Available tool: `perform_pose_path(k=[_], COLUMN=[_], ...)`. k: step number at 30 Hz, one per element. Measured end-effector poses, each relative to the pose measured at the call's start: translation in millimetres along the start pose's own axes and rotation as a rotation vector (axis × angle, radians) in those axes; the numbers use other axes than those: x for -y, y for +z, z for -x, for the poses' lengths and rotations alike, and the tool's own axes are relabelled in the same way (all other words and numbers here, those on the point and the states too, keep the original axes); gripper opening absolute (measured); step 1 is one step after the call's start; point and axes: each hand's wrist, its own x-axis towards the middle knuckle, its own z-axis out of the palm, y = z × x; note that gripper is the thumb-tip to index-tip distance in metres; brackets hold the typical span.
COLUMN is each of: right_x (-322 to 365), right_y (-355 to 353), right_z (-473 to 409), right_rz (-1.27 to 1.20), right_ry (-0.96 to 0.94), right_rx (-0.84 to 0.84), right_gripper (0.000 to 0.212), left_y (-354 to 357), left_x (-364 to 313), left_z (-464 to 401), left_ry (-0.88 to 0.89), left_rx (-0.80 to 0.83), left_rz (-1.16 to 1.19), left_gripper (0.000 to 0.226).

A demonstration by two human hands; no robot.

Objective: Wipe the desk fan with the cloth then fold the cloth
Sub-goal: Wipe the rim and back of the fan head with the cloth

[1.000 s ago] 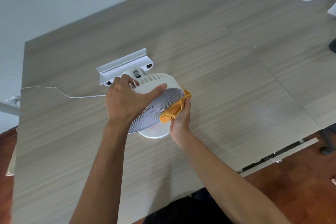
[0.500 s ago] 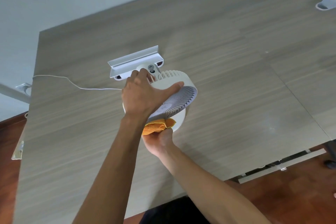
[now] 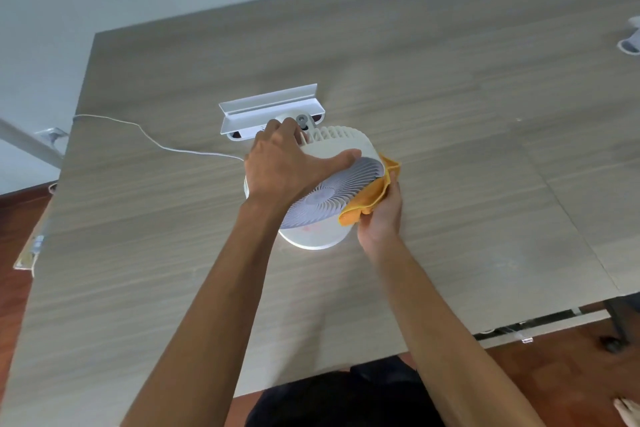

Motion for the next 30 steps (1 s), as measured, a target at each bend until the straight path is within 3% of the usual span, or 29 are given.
perform_pose_path(k=[3,8,10,16,21,25,30], right_x=[13,14,14,19,9,-9,-28], right_y=[7,14,10,-5,-18,-35,-55], right_z=[11,32,34,17,-4,-23,-39], right_rz=[0.177,0.669,0.739,0.576,0.466,0.271,0.21], right_ry=[-0.1,-0.446,-0.519,-0.368,-0.226,-0.096,-0.102], right_rx=[0.008,0.027,0.062,0.088,0.014,0.036,0.14], right_gripper=[0.04,0.043,0.044,0.054,0.043,0.036,0.033], left_y=[0,2,3,6,5,-1,10], left_x=[2,3,2,-5,4,23,67], left_z=[1,4,6,5,3,5,15], left_ry=[0.002,-0.002,-0.001,0.009,0.024,0.128,0.18], left_rx=[0.006,0.003,-0.004,0.02,0.024,-0.087,-0.204], left_rz=[-0.01,-0.015,-0.036,-0.073,0.052,0.32,0.369], left_gripper=[0.082,0.082,0.08,0.085,0.081,0.073,0.076])
